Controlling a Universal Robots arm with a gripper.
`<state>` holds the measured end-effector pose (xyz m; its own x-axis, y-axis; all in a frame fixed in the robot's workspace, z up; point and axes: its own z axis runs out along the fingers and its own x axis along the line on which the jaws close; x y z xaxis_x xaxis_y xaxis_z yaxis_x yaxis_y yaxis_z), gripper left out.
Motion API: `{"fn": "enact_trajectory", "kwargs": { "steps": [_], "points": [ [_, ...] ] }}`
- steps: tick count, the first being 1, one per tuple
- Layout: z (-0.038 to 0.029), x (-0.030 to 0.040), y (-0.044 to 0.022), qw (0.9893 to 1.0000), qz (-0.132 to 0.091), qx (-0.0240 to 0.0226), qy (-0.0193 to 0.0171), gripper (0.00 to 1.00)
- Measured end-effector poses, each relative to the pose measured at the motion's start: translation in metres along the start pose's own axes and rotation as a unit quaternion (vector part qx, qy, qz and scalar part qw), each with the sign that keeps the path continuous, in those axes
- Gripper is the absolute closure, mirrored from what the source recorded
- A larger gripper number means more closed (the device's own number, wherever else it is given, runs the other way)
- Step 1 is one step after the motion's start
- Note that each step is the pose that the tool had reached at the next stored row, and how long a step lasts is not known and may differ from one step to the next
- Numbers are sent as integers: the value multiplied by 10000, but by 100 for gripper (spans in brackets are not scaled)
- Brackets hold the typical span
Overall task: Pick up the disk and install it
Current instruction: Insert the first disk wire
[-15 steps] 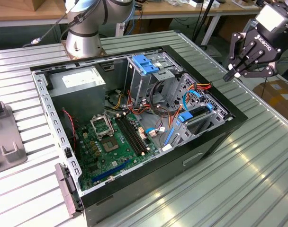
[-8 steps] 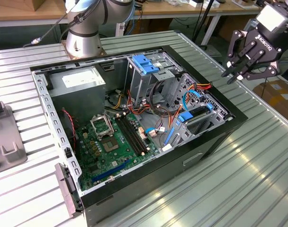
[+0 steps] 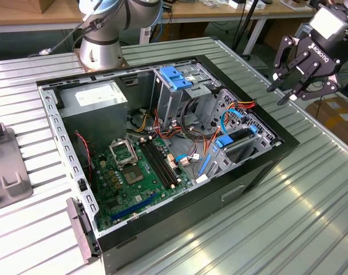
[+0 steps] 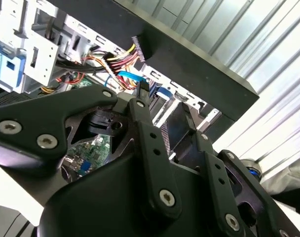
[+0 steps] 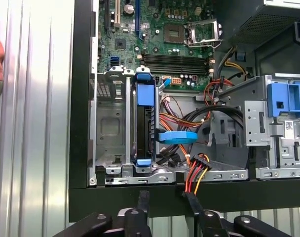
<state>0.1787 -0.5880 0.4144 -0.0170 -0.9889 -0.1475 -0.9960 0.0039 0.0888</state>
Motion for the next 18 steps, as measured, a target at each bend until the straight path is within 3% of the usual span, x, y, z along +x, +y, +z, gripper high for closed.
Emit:
{"fn": "enact_trajectory", "kwargs": {
  "steps": [2,6,8,13,18],
  "points": [
    [25,-17,0,9999,7,2,106,58],
    [62,-31,19,9999,-61,-8,118,58],
    [113,-45,31,9998,-163,-22,129,58],
    [156,-69,39,9991,-404,-56,151,58],
    [199,-74,35,9954,-926,-128,199,58]
  ]
}}
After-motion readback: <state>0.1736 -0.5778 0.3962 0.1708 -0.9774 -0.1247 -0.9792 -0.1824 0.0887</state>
